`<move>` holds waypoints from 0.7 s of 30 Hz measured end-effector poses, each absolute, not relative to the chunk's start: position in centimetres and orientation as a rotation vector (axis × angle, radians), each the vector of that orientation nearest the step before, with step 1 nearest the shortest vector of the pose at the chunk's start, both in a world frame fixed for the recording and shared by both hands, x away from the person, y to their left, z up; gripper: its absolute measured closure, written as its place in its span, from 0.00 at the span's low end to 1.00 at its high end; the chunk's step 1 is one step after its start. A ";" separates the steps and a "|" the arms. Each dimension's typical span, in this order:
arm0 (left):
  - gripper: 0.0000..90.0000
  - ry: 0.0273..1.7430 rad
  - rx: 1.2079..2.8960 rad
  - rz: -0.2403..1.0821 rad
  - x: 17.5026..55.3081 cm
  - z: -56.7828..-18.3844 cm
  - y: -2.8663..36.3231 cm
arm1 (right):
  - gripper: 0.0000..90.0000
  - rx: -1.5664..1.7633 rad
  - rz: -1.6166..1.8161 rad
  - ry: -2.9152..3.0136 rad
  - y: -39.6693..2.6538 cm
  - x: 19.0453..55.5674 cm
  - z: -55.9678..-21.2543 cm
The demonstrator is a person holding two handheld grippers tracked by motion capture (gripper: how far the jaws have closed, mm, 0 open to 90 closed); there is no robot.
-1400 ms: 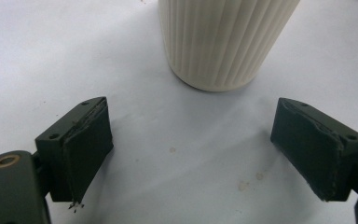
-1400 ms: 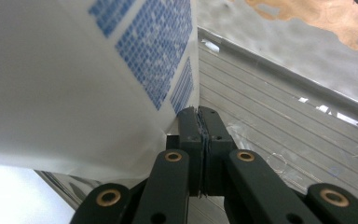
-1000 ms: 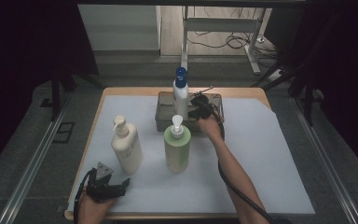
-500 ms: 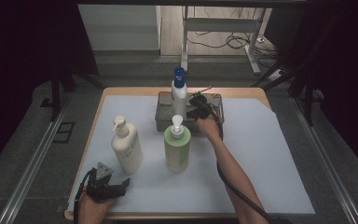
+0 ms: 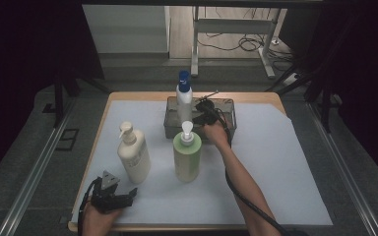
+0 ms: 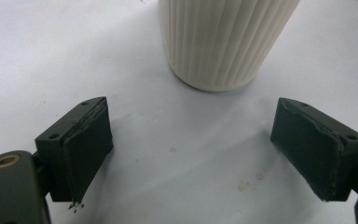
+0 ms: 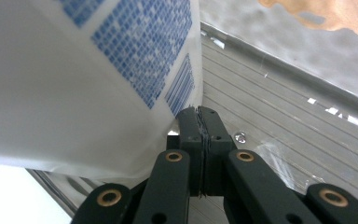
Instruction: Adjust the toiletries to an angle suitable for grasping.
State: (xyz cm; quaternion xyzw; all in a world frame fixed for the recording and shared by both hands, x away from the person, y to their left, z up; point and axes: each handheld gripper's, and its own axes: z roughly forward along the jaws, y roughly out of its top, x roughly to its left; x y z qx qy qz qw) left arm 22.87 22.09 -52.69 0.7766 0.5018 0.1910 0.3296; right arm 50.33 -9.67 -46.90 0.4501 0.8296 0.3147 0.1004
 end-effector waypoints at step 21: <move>0.13 1.313 2.032 0.500 22.9 -52.7 22.1 | 0.99 1.296 0.964 2.473 -7.6 50.3 -46.9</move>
